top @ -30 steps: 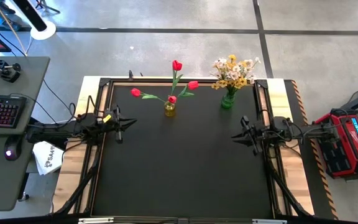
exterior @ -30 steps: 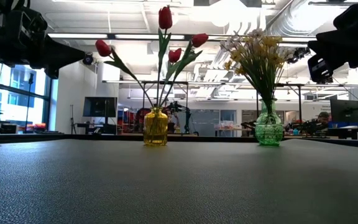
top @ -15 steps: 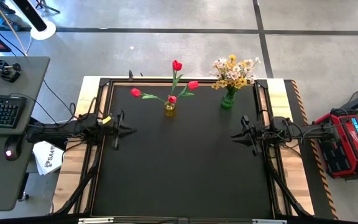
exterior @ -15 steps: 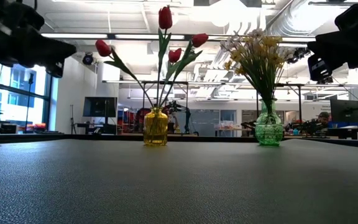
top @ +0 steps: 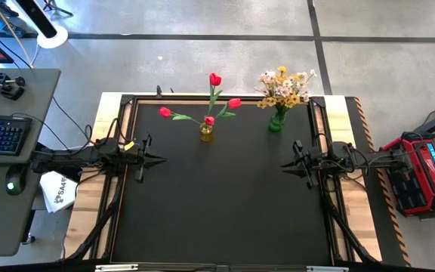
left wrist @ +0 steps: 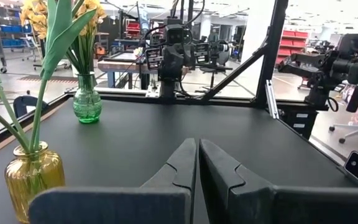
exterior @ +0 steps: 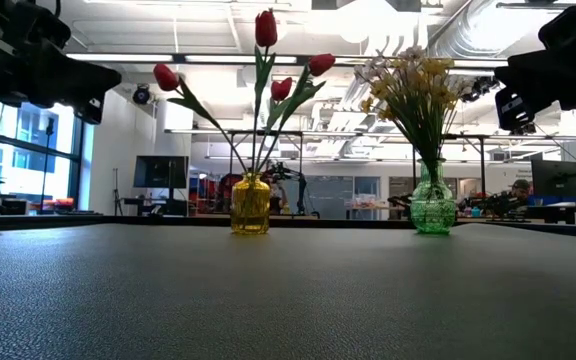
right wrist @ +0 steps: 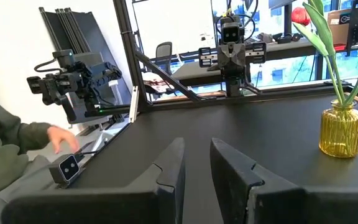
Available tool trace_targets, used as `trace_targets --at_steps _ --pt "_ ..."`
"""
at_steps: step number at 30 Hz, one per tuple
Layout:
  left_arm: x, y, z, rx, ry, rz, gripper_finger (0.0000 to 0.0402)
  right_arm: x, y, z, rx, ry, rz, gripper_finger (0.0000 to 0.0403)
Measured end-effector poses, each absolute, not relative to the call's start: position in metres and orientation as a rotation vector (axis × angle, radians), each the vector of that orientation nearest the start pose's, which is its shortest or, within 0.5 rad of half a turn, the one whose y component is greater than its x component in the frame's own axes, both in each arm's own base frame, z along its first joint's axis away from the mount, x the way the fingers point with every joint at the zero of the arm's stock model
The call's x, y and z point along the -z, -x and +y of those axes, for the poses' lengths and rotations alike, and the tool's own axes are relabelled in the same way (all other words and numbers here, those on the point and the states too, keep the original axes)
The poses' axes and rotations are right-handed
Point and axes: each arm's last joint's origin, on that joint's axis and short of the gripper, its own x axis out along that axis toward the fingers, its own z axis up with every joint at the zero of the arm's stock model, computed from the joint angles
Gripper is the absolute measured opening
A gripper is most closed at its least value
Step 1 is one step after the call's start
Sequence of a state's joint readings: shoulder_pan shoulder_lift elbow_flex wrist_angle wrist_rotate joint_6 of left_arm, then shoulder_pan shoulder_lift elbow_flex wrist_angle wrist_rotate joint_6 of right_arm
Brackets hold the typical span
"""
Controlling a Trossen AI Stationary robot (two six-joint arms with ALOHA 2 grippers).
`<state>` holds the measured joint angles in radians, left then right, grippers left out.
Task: Sort flowers into vase by color
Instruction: Return to Home Position
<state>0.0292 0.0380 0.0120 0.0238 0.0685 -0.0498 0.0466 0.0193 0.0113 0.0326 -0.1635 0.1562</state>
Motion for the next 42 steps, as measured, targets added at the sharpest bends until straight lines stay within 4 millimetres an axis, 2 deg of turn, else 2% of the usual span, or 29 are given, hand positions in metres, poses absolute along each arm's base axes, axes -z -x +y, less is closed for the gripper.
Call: trace_targets --at_steps 21,25,30,34,42 --pt "-0.167 -0.099 0.001 0.038 0.049 0.003 0.0006 -0.170 -0.097 0.009 -0.204 -0.153 -0.016 0.0061" --pt "-0.167 -0.099 0.001 0.038 0.049 0.002 0.0006 -0.177 -0.098 0.004 -0.061 -0.081 -0.096 0.0061" --pt "-0.167 -0.099 0.001 0.038 0.049 0.002 0.0006 -0.174 -0.098 0.000 0.072 0.015 -0.076 0.0061" --pt "-0.167 -0.099 0.001 0.038 0.049 0.003 0.0006 -0.170 -0.098 -0.004 0.216 -0.036 -0.044 0.0061" --pt "-0.167 -0.099 0.001 0.037 0.049 0.002 0.0006 -0.169 -0.099 -0.004 0.199 -0.048 -0.032 0.0061"
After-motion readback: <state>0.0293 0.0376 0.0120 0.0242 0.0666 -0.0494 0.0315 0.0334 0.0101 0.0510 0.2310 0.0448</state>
